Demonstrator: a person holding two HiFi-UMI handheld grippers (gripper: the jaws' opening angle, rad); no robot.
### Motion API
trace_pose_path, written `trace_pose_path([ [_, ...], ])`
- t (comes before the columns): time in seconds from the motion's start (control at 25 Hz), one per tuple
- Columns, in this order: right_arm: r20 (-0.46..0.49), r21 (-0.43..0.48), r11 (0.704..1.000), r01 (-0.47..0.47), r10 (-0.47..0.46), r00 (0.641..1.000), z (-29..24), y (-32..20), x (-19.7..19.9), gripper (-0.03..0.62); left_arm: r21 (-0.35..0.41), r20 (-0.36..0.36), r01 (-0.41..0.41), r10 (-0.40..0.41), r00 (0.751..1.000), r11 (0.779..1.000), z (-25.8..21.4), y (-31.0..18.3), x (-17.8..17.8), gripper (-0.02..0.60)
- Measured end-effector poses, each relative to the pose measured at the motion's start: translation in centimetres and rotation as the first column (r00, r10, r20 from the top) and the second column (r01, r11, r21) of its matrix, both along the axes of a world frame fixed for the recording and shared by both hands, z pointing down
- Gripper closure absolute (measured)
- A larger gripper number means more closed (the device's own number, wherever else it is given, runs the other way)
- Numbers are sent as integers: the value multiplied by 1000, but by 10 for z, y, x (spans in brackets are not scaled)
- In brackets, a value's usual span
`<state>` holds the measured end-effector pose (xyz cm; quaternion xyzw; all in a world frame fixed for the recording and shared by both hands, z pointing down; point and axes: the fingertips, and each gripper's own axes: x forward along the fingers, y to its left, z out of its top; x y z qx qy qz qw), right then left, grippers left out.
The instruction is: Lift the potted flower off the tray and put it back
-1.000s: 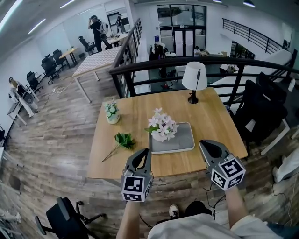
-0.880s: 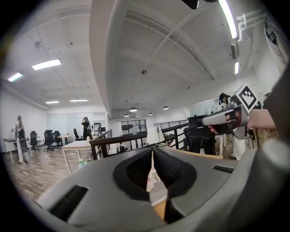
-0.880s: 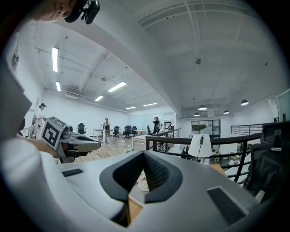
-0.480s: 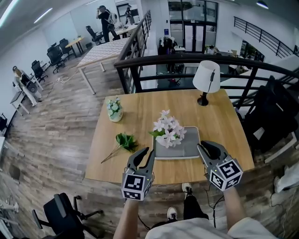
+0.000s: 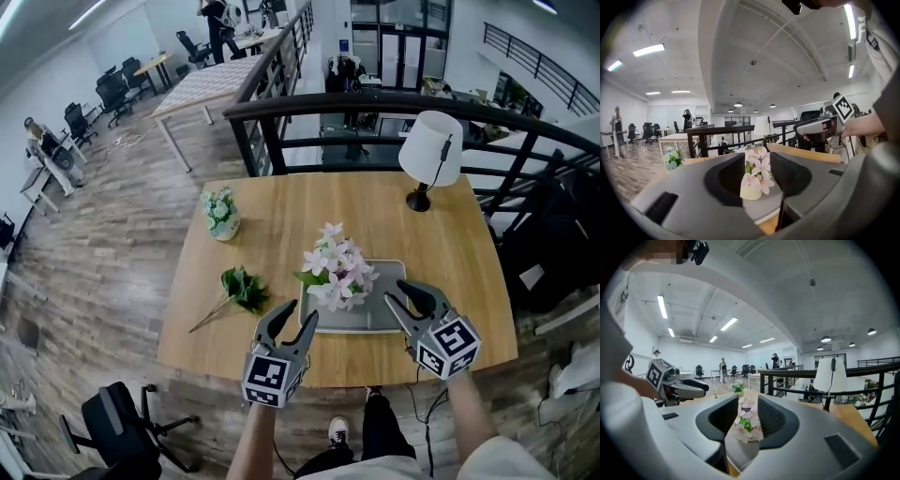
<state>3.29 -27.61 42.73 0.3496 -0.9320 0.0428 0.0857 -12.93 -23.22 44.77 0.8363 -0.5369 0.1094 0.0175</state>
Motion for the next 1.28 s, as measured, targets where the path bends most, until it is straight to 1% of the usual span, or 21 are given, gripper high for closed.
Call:
trace_pose_path([
  [0.16, -3, -38, 999, 11, -12, 1000, 35, -17, -1, 439, -12, -4, -16, 16, 1000, 1000, 29, -13, 2, 379],
  [0.36, -17, -70, 997, 16, -17, 1000, 74, -37, 1, 437, -34, -16, -8, 7, 1000, 999, 58, -33, -2, 379],
  [0.52, -21, -94, 995, 24, -26, 999, 100, -54, -1, 436, -55, -8, -6, 5, 1000, 998, 82, -45, -5, 373],
  [0.68, -19, -126, 989, 75, -78, 997, 124, -66, -15, 416, -71, -16, 4, -5, 1000, 997, 104, -58, -11, 365],
  [0.76, -26, -136, 985, 102, -107, 994, 136, -69, -23, 401, -86, -25, 4, -6, 1000, 996, 114, -64, -12, 359],
  [0.84, -30, -141, 983, 116, -121, 992, 148, -72, -25, 399, -106, -35, 1, -5, 999, 994, 127, -68, -12, 356],
  [1.12, -68, -145, 976, 162, -173, 982, 182, -85, -33, 397, -167, -20, -27, 24, 1000, 986, 163, -83, -10, 296],
  [1.2, -76, -145, 972, 187, -200, 977, 188, -88, -37, 396, -186, -16, -40, 38, 999, 982, 170, -87, -8, 284],
  [1.28, -82, -148, 965, 218, -232, 969, 195, -91, -42, 382, -202, -8, -55, 54, 998, 978, 178, -91, -6, 265],
])
